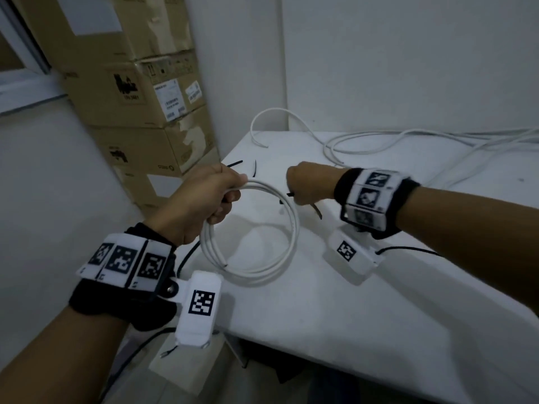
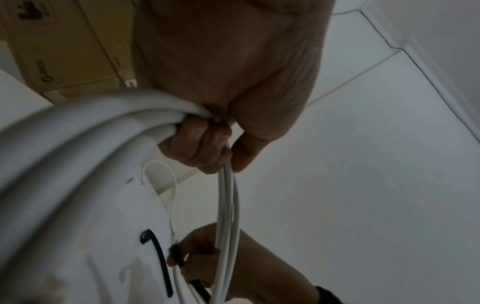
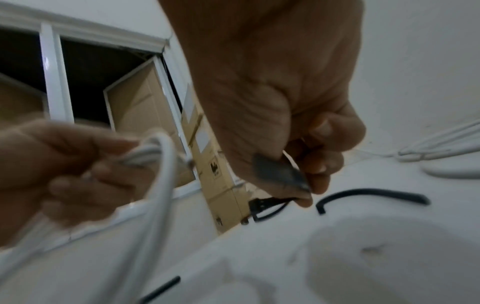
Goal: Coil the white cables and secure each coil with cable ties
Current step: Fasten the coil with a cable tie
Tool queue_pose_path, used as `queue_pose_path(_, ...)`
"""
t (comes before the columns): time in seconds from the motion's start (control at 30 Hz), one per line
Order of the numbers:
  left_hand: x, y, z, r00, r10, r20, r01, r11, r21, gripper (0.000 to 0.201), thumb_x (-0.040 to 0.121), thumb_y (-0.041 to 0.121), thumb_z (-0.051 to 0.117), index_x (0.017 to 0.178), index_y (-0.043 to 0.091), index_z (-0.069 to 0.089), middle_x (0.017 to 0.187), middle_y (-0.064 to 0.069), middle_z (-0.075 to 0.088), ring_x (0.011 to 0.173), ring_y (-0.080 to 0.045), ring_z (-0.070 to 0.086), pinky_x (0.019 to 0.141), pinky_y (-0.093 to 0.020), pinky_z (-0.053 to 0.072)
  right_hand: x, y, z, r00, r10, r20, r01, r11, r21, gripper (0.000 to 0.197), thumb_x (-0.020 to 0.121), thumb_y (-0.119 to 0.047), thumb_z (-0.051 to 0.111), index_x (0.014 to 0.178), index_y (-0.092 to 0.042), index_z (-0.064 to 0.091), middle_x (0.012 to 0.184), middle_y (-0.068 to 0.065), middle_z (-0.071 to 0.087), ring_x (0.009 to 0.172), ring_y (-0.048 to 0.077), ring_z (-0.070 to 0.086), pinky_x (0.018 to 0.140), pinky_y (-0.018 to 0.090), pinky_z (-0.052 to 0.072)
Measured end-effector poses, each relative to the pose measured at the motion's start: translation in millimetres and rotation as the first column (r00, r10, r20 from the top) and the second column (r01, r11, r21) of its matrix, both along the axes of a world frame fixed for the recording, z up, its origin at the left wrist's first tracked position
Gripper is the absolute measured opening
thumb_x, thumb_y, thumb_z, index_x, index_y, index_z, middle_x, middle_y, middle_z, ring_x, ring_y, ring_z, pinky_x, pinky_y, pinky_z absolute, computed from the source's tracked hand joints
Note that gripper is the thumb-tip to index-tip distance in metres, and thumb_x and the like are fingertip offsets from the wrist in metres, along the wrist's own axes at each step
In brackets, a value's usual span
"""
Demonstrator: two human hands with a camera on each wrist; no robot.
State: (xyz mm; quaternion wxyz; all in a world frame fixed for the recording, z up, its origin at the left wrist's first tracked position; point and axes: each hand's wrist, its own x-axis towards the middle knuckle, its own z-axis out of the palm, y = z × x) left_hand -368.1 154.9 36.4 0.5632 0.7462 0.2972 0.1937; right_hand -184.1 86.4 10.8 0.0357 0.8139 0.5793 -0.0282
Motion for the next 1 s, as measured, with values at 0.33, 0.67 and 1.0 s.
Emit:
queue_pose_path(0.33,62,-86,11,0.995,-0.04,0.096,0.041,0.999,-0.011,0.029,0.096,0.014,0.038,0.067,0.017,0.038,0.051,0.0,0.04,0.038,-0.011,0.023,0.04,-0.019,0.015,-8,-213,62,0.662,-0.053,-0.748,0.554,0.706,0.441,0.011,0.08,0.004,0.06,0.071,0.002,0.054,0.059,0.017,0.068,0.048,0.029,0.066,0.041,0.03,0.052)
queue_pose_path(0.67,167,-233,16,0.953,-0.271,0.139,0.248,0.955,0.164,0.024,0.092,0.007,0.039,0.069,0.012,0.039,0.058,-0.006,0.037,0.039,-0.011,0.025,0.037,-0.016,0.018,-3,-304,11,0.315,0.171,-0.933,0.946,0.027,0.324,0.024,0.08,0.007,0.049,0.061,-0.006,0.043,0.063,0.026,0.06,0.043,0.03,0.063,0.044,0.037,0.053)
queue_pose_path(1.0,201,-288,1,0.893,-0.335,0.301,0.207,0.898,0.387,0.023,0.093,0.025,0.056,0.074,0.016,0.049,0.07,-0.001,0.057,0.065,-0.017,0.05,0.063,-0.036,0.044,9,-314,12,-0.129,0.81,-0.572,0.966,-0.027,-0.256,0.016,0.092,0.004,0.049,0.078,0.006,0.057,0.079,0.02,0.064,0.063,0.025,0.065,0.061,0.03,0.057)
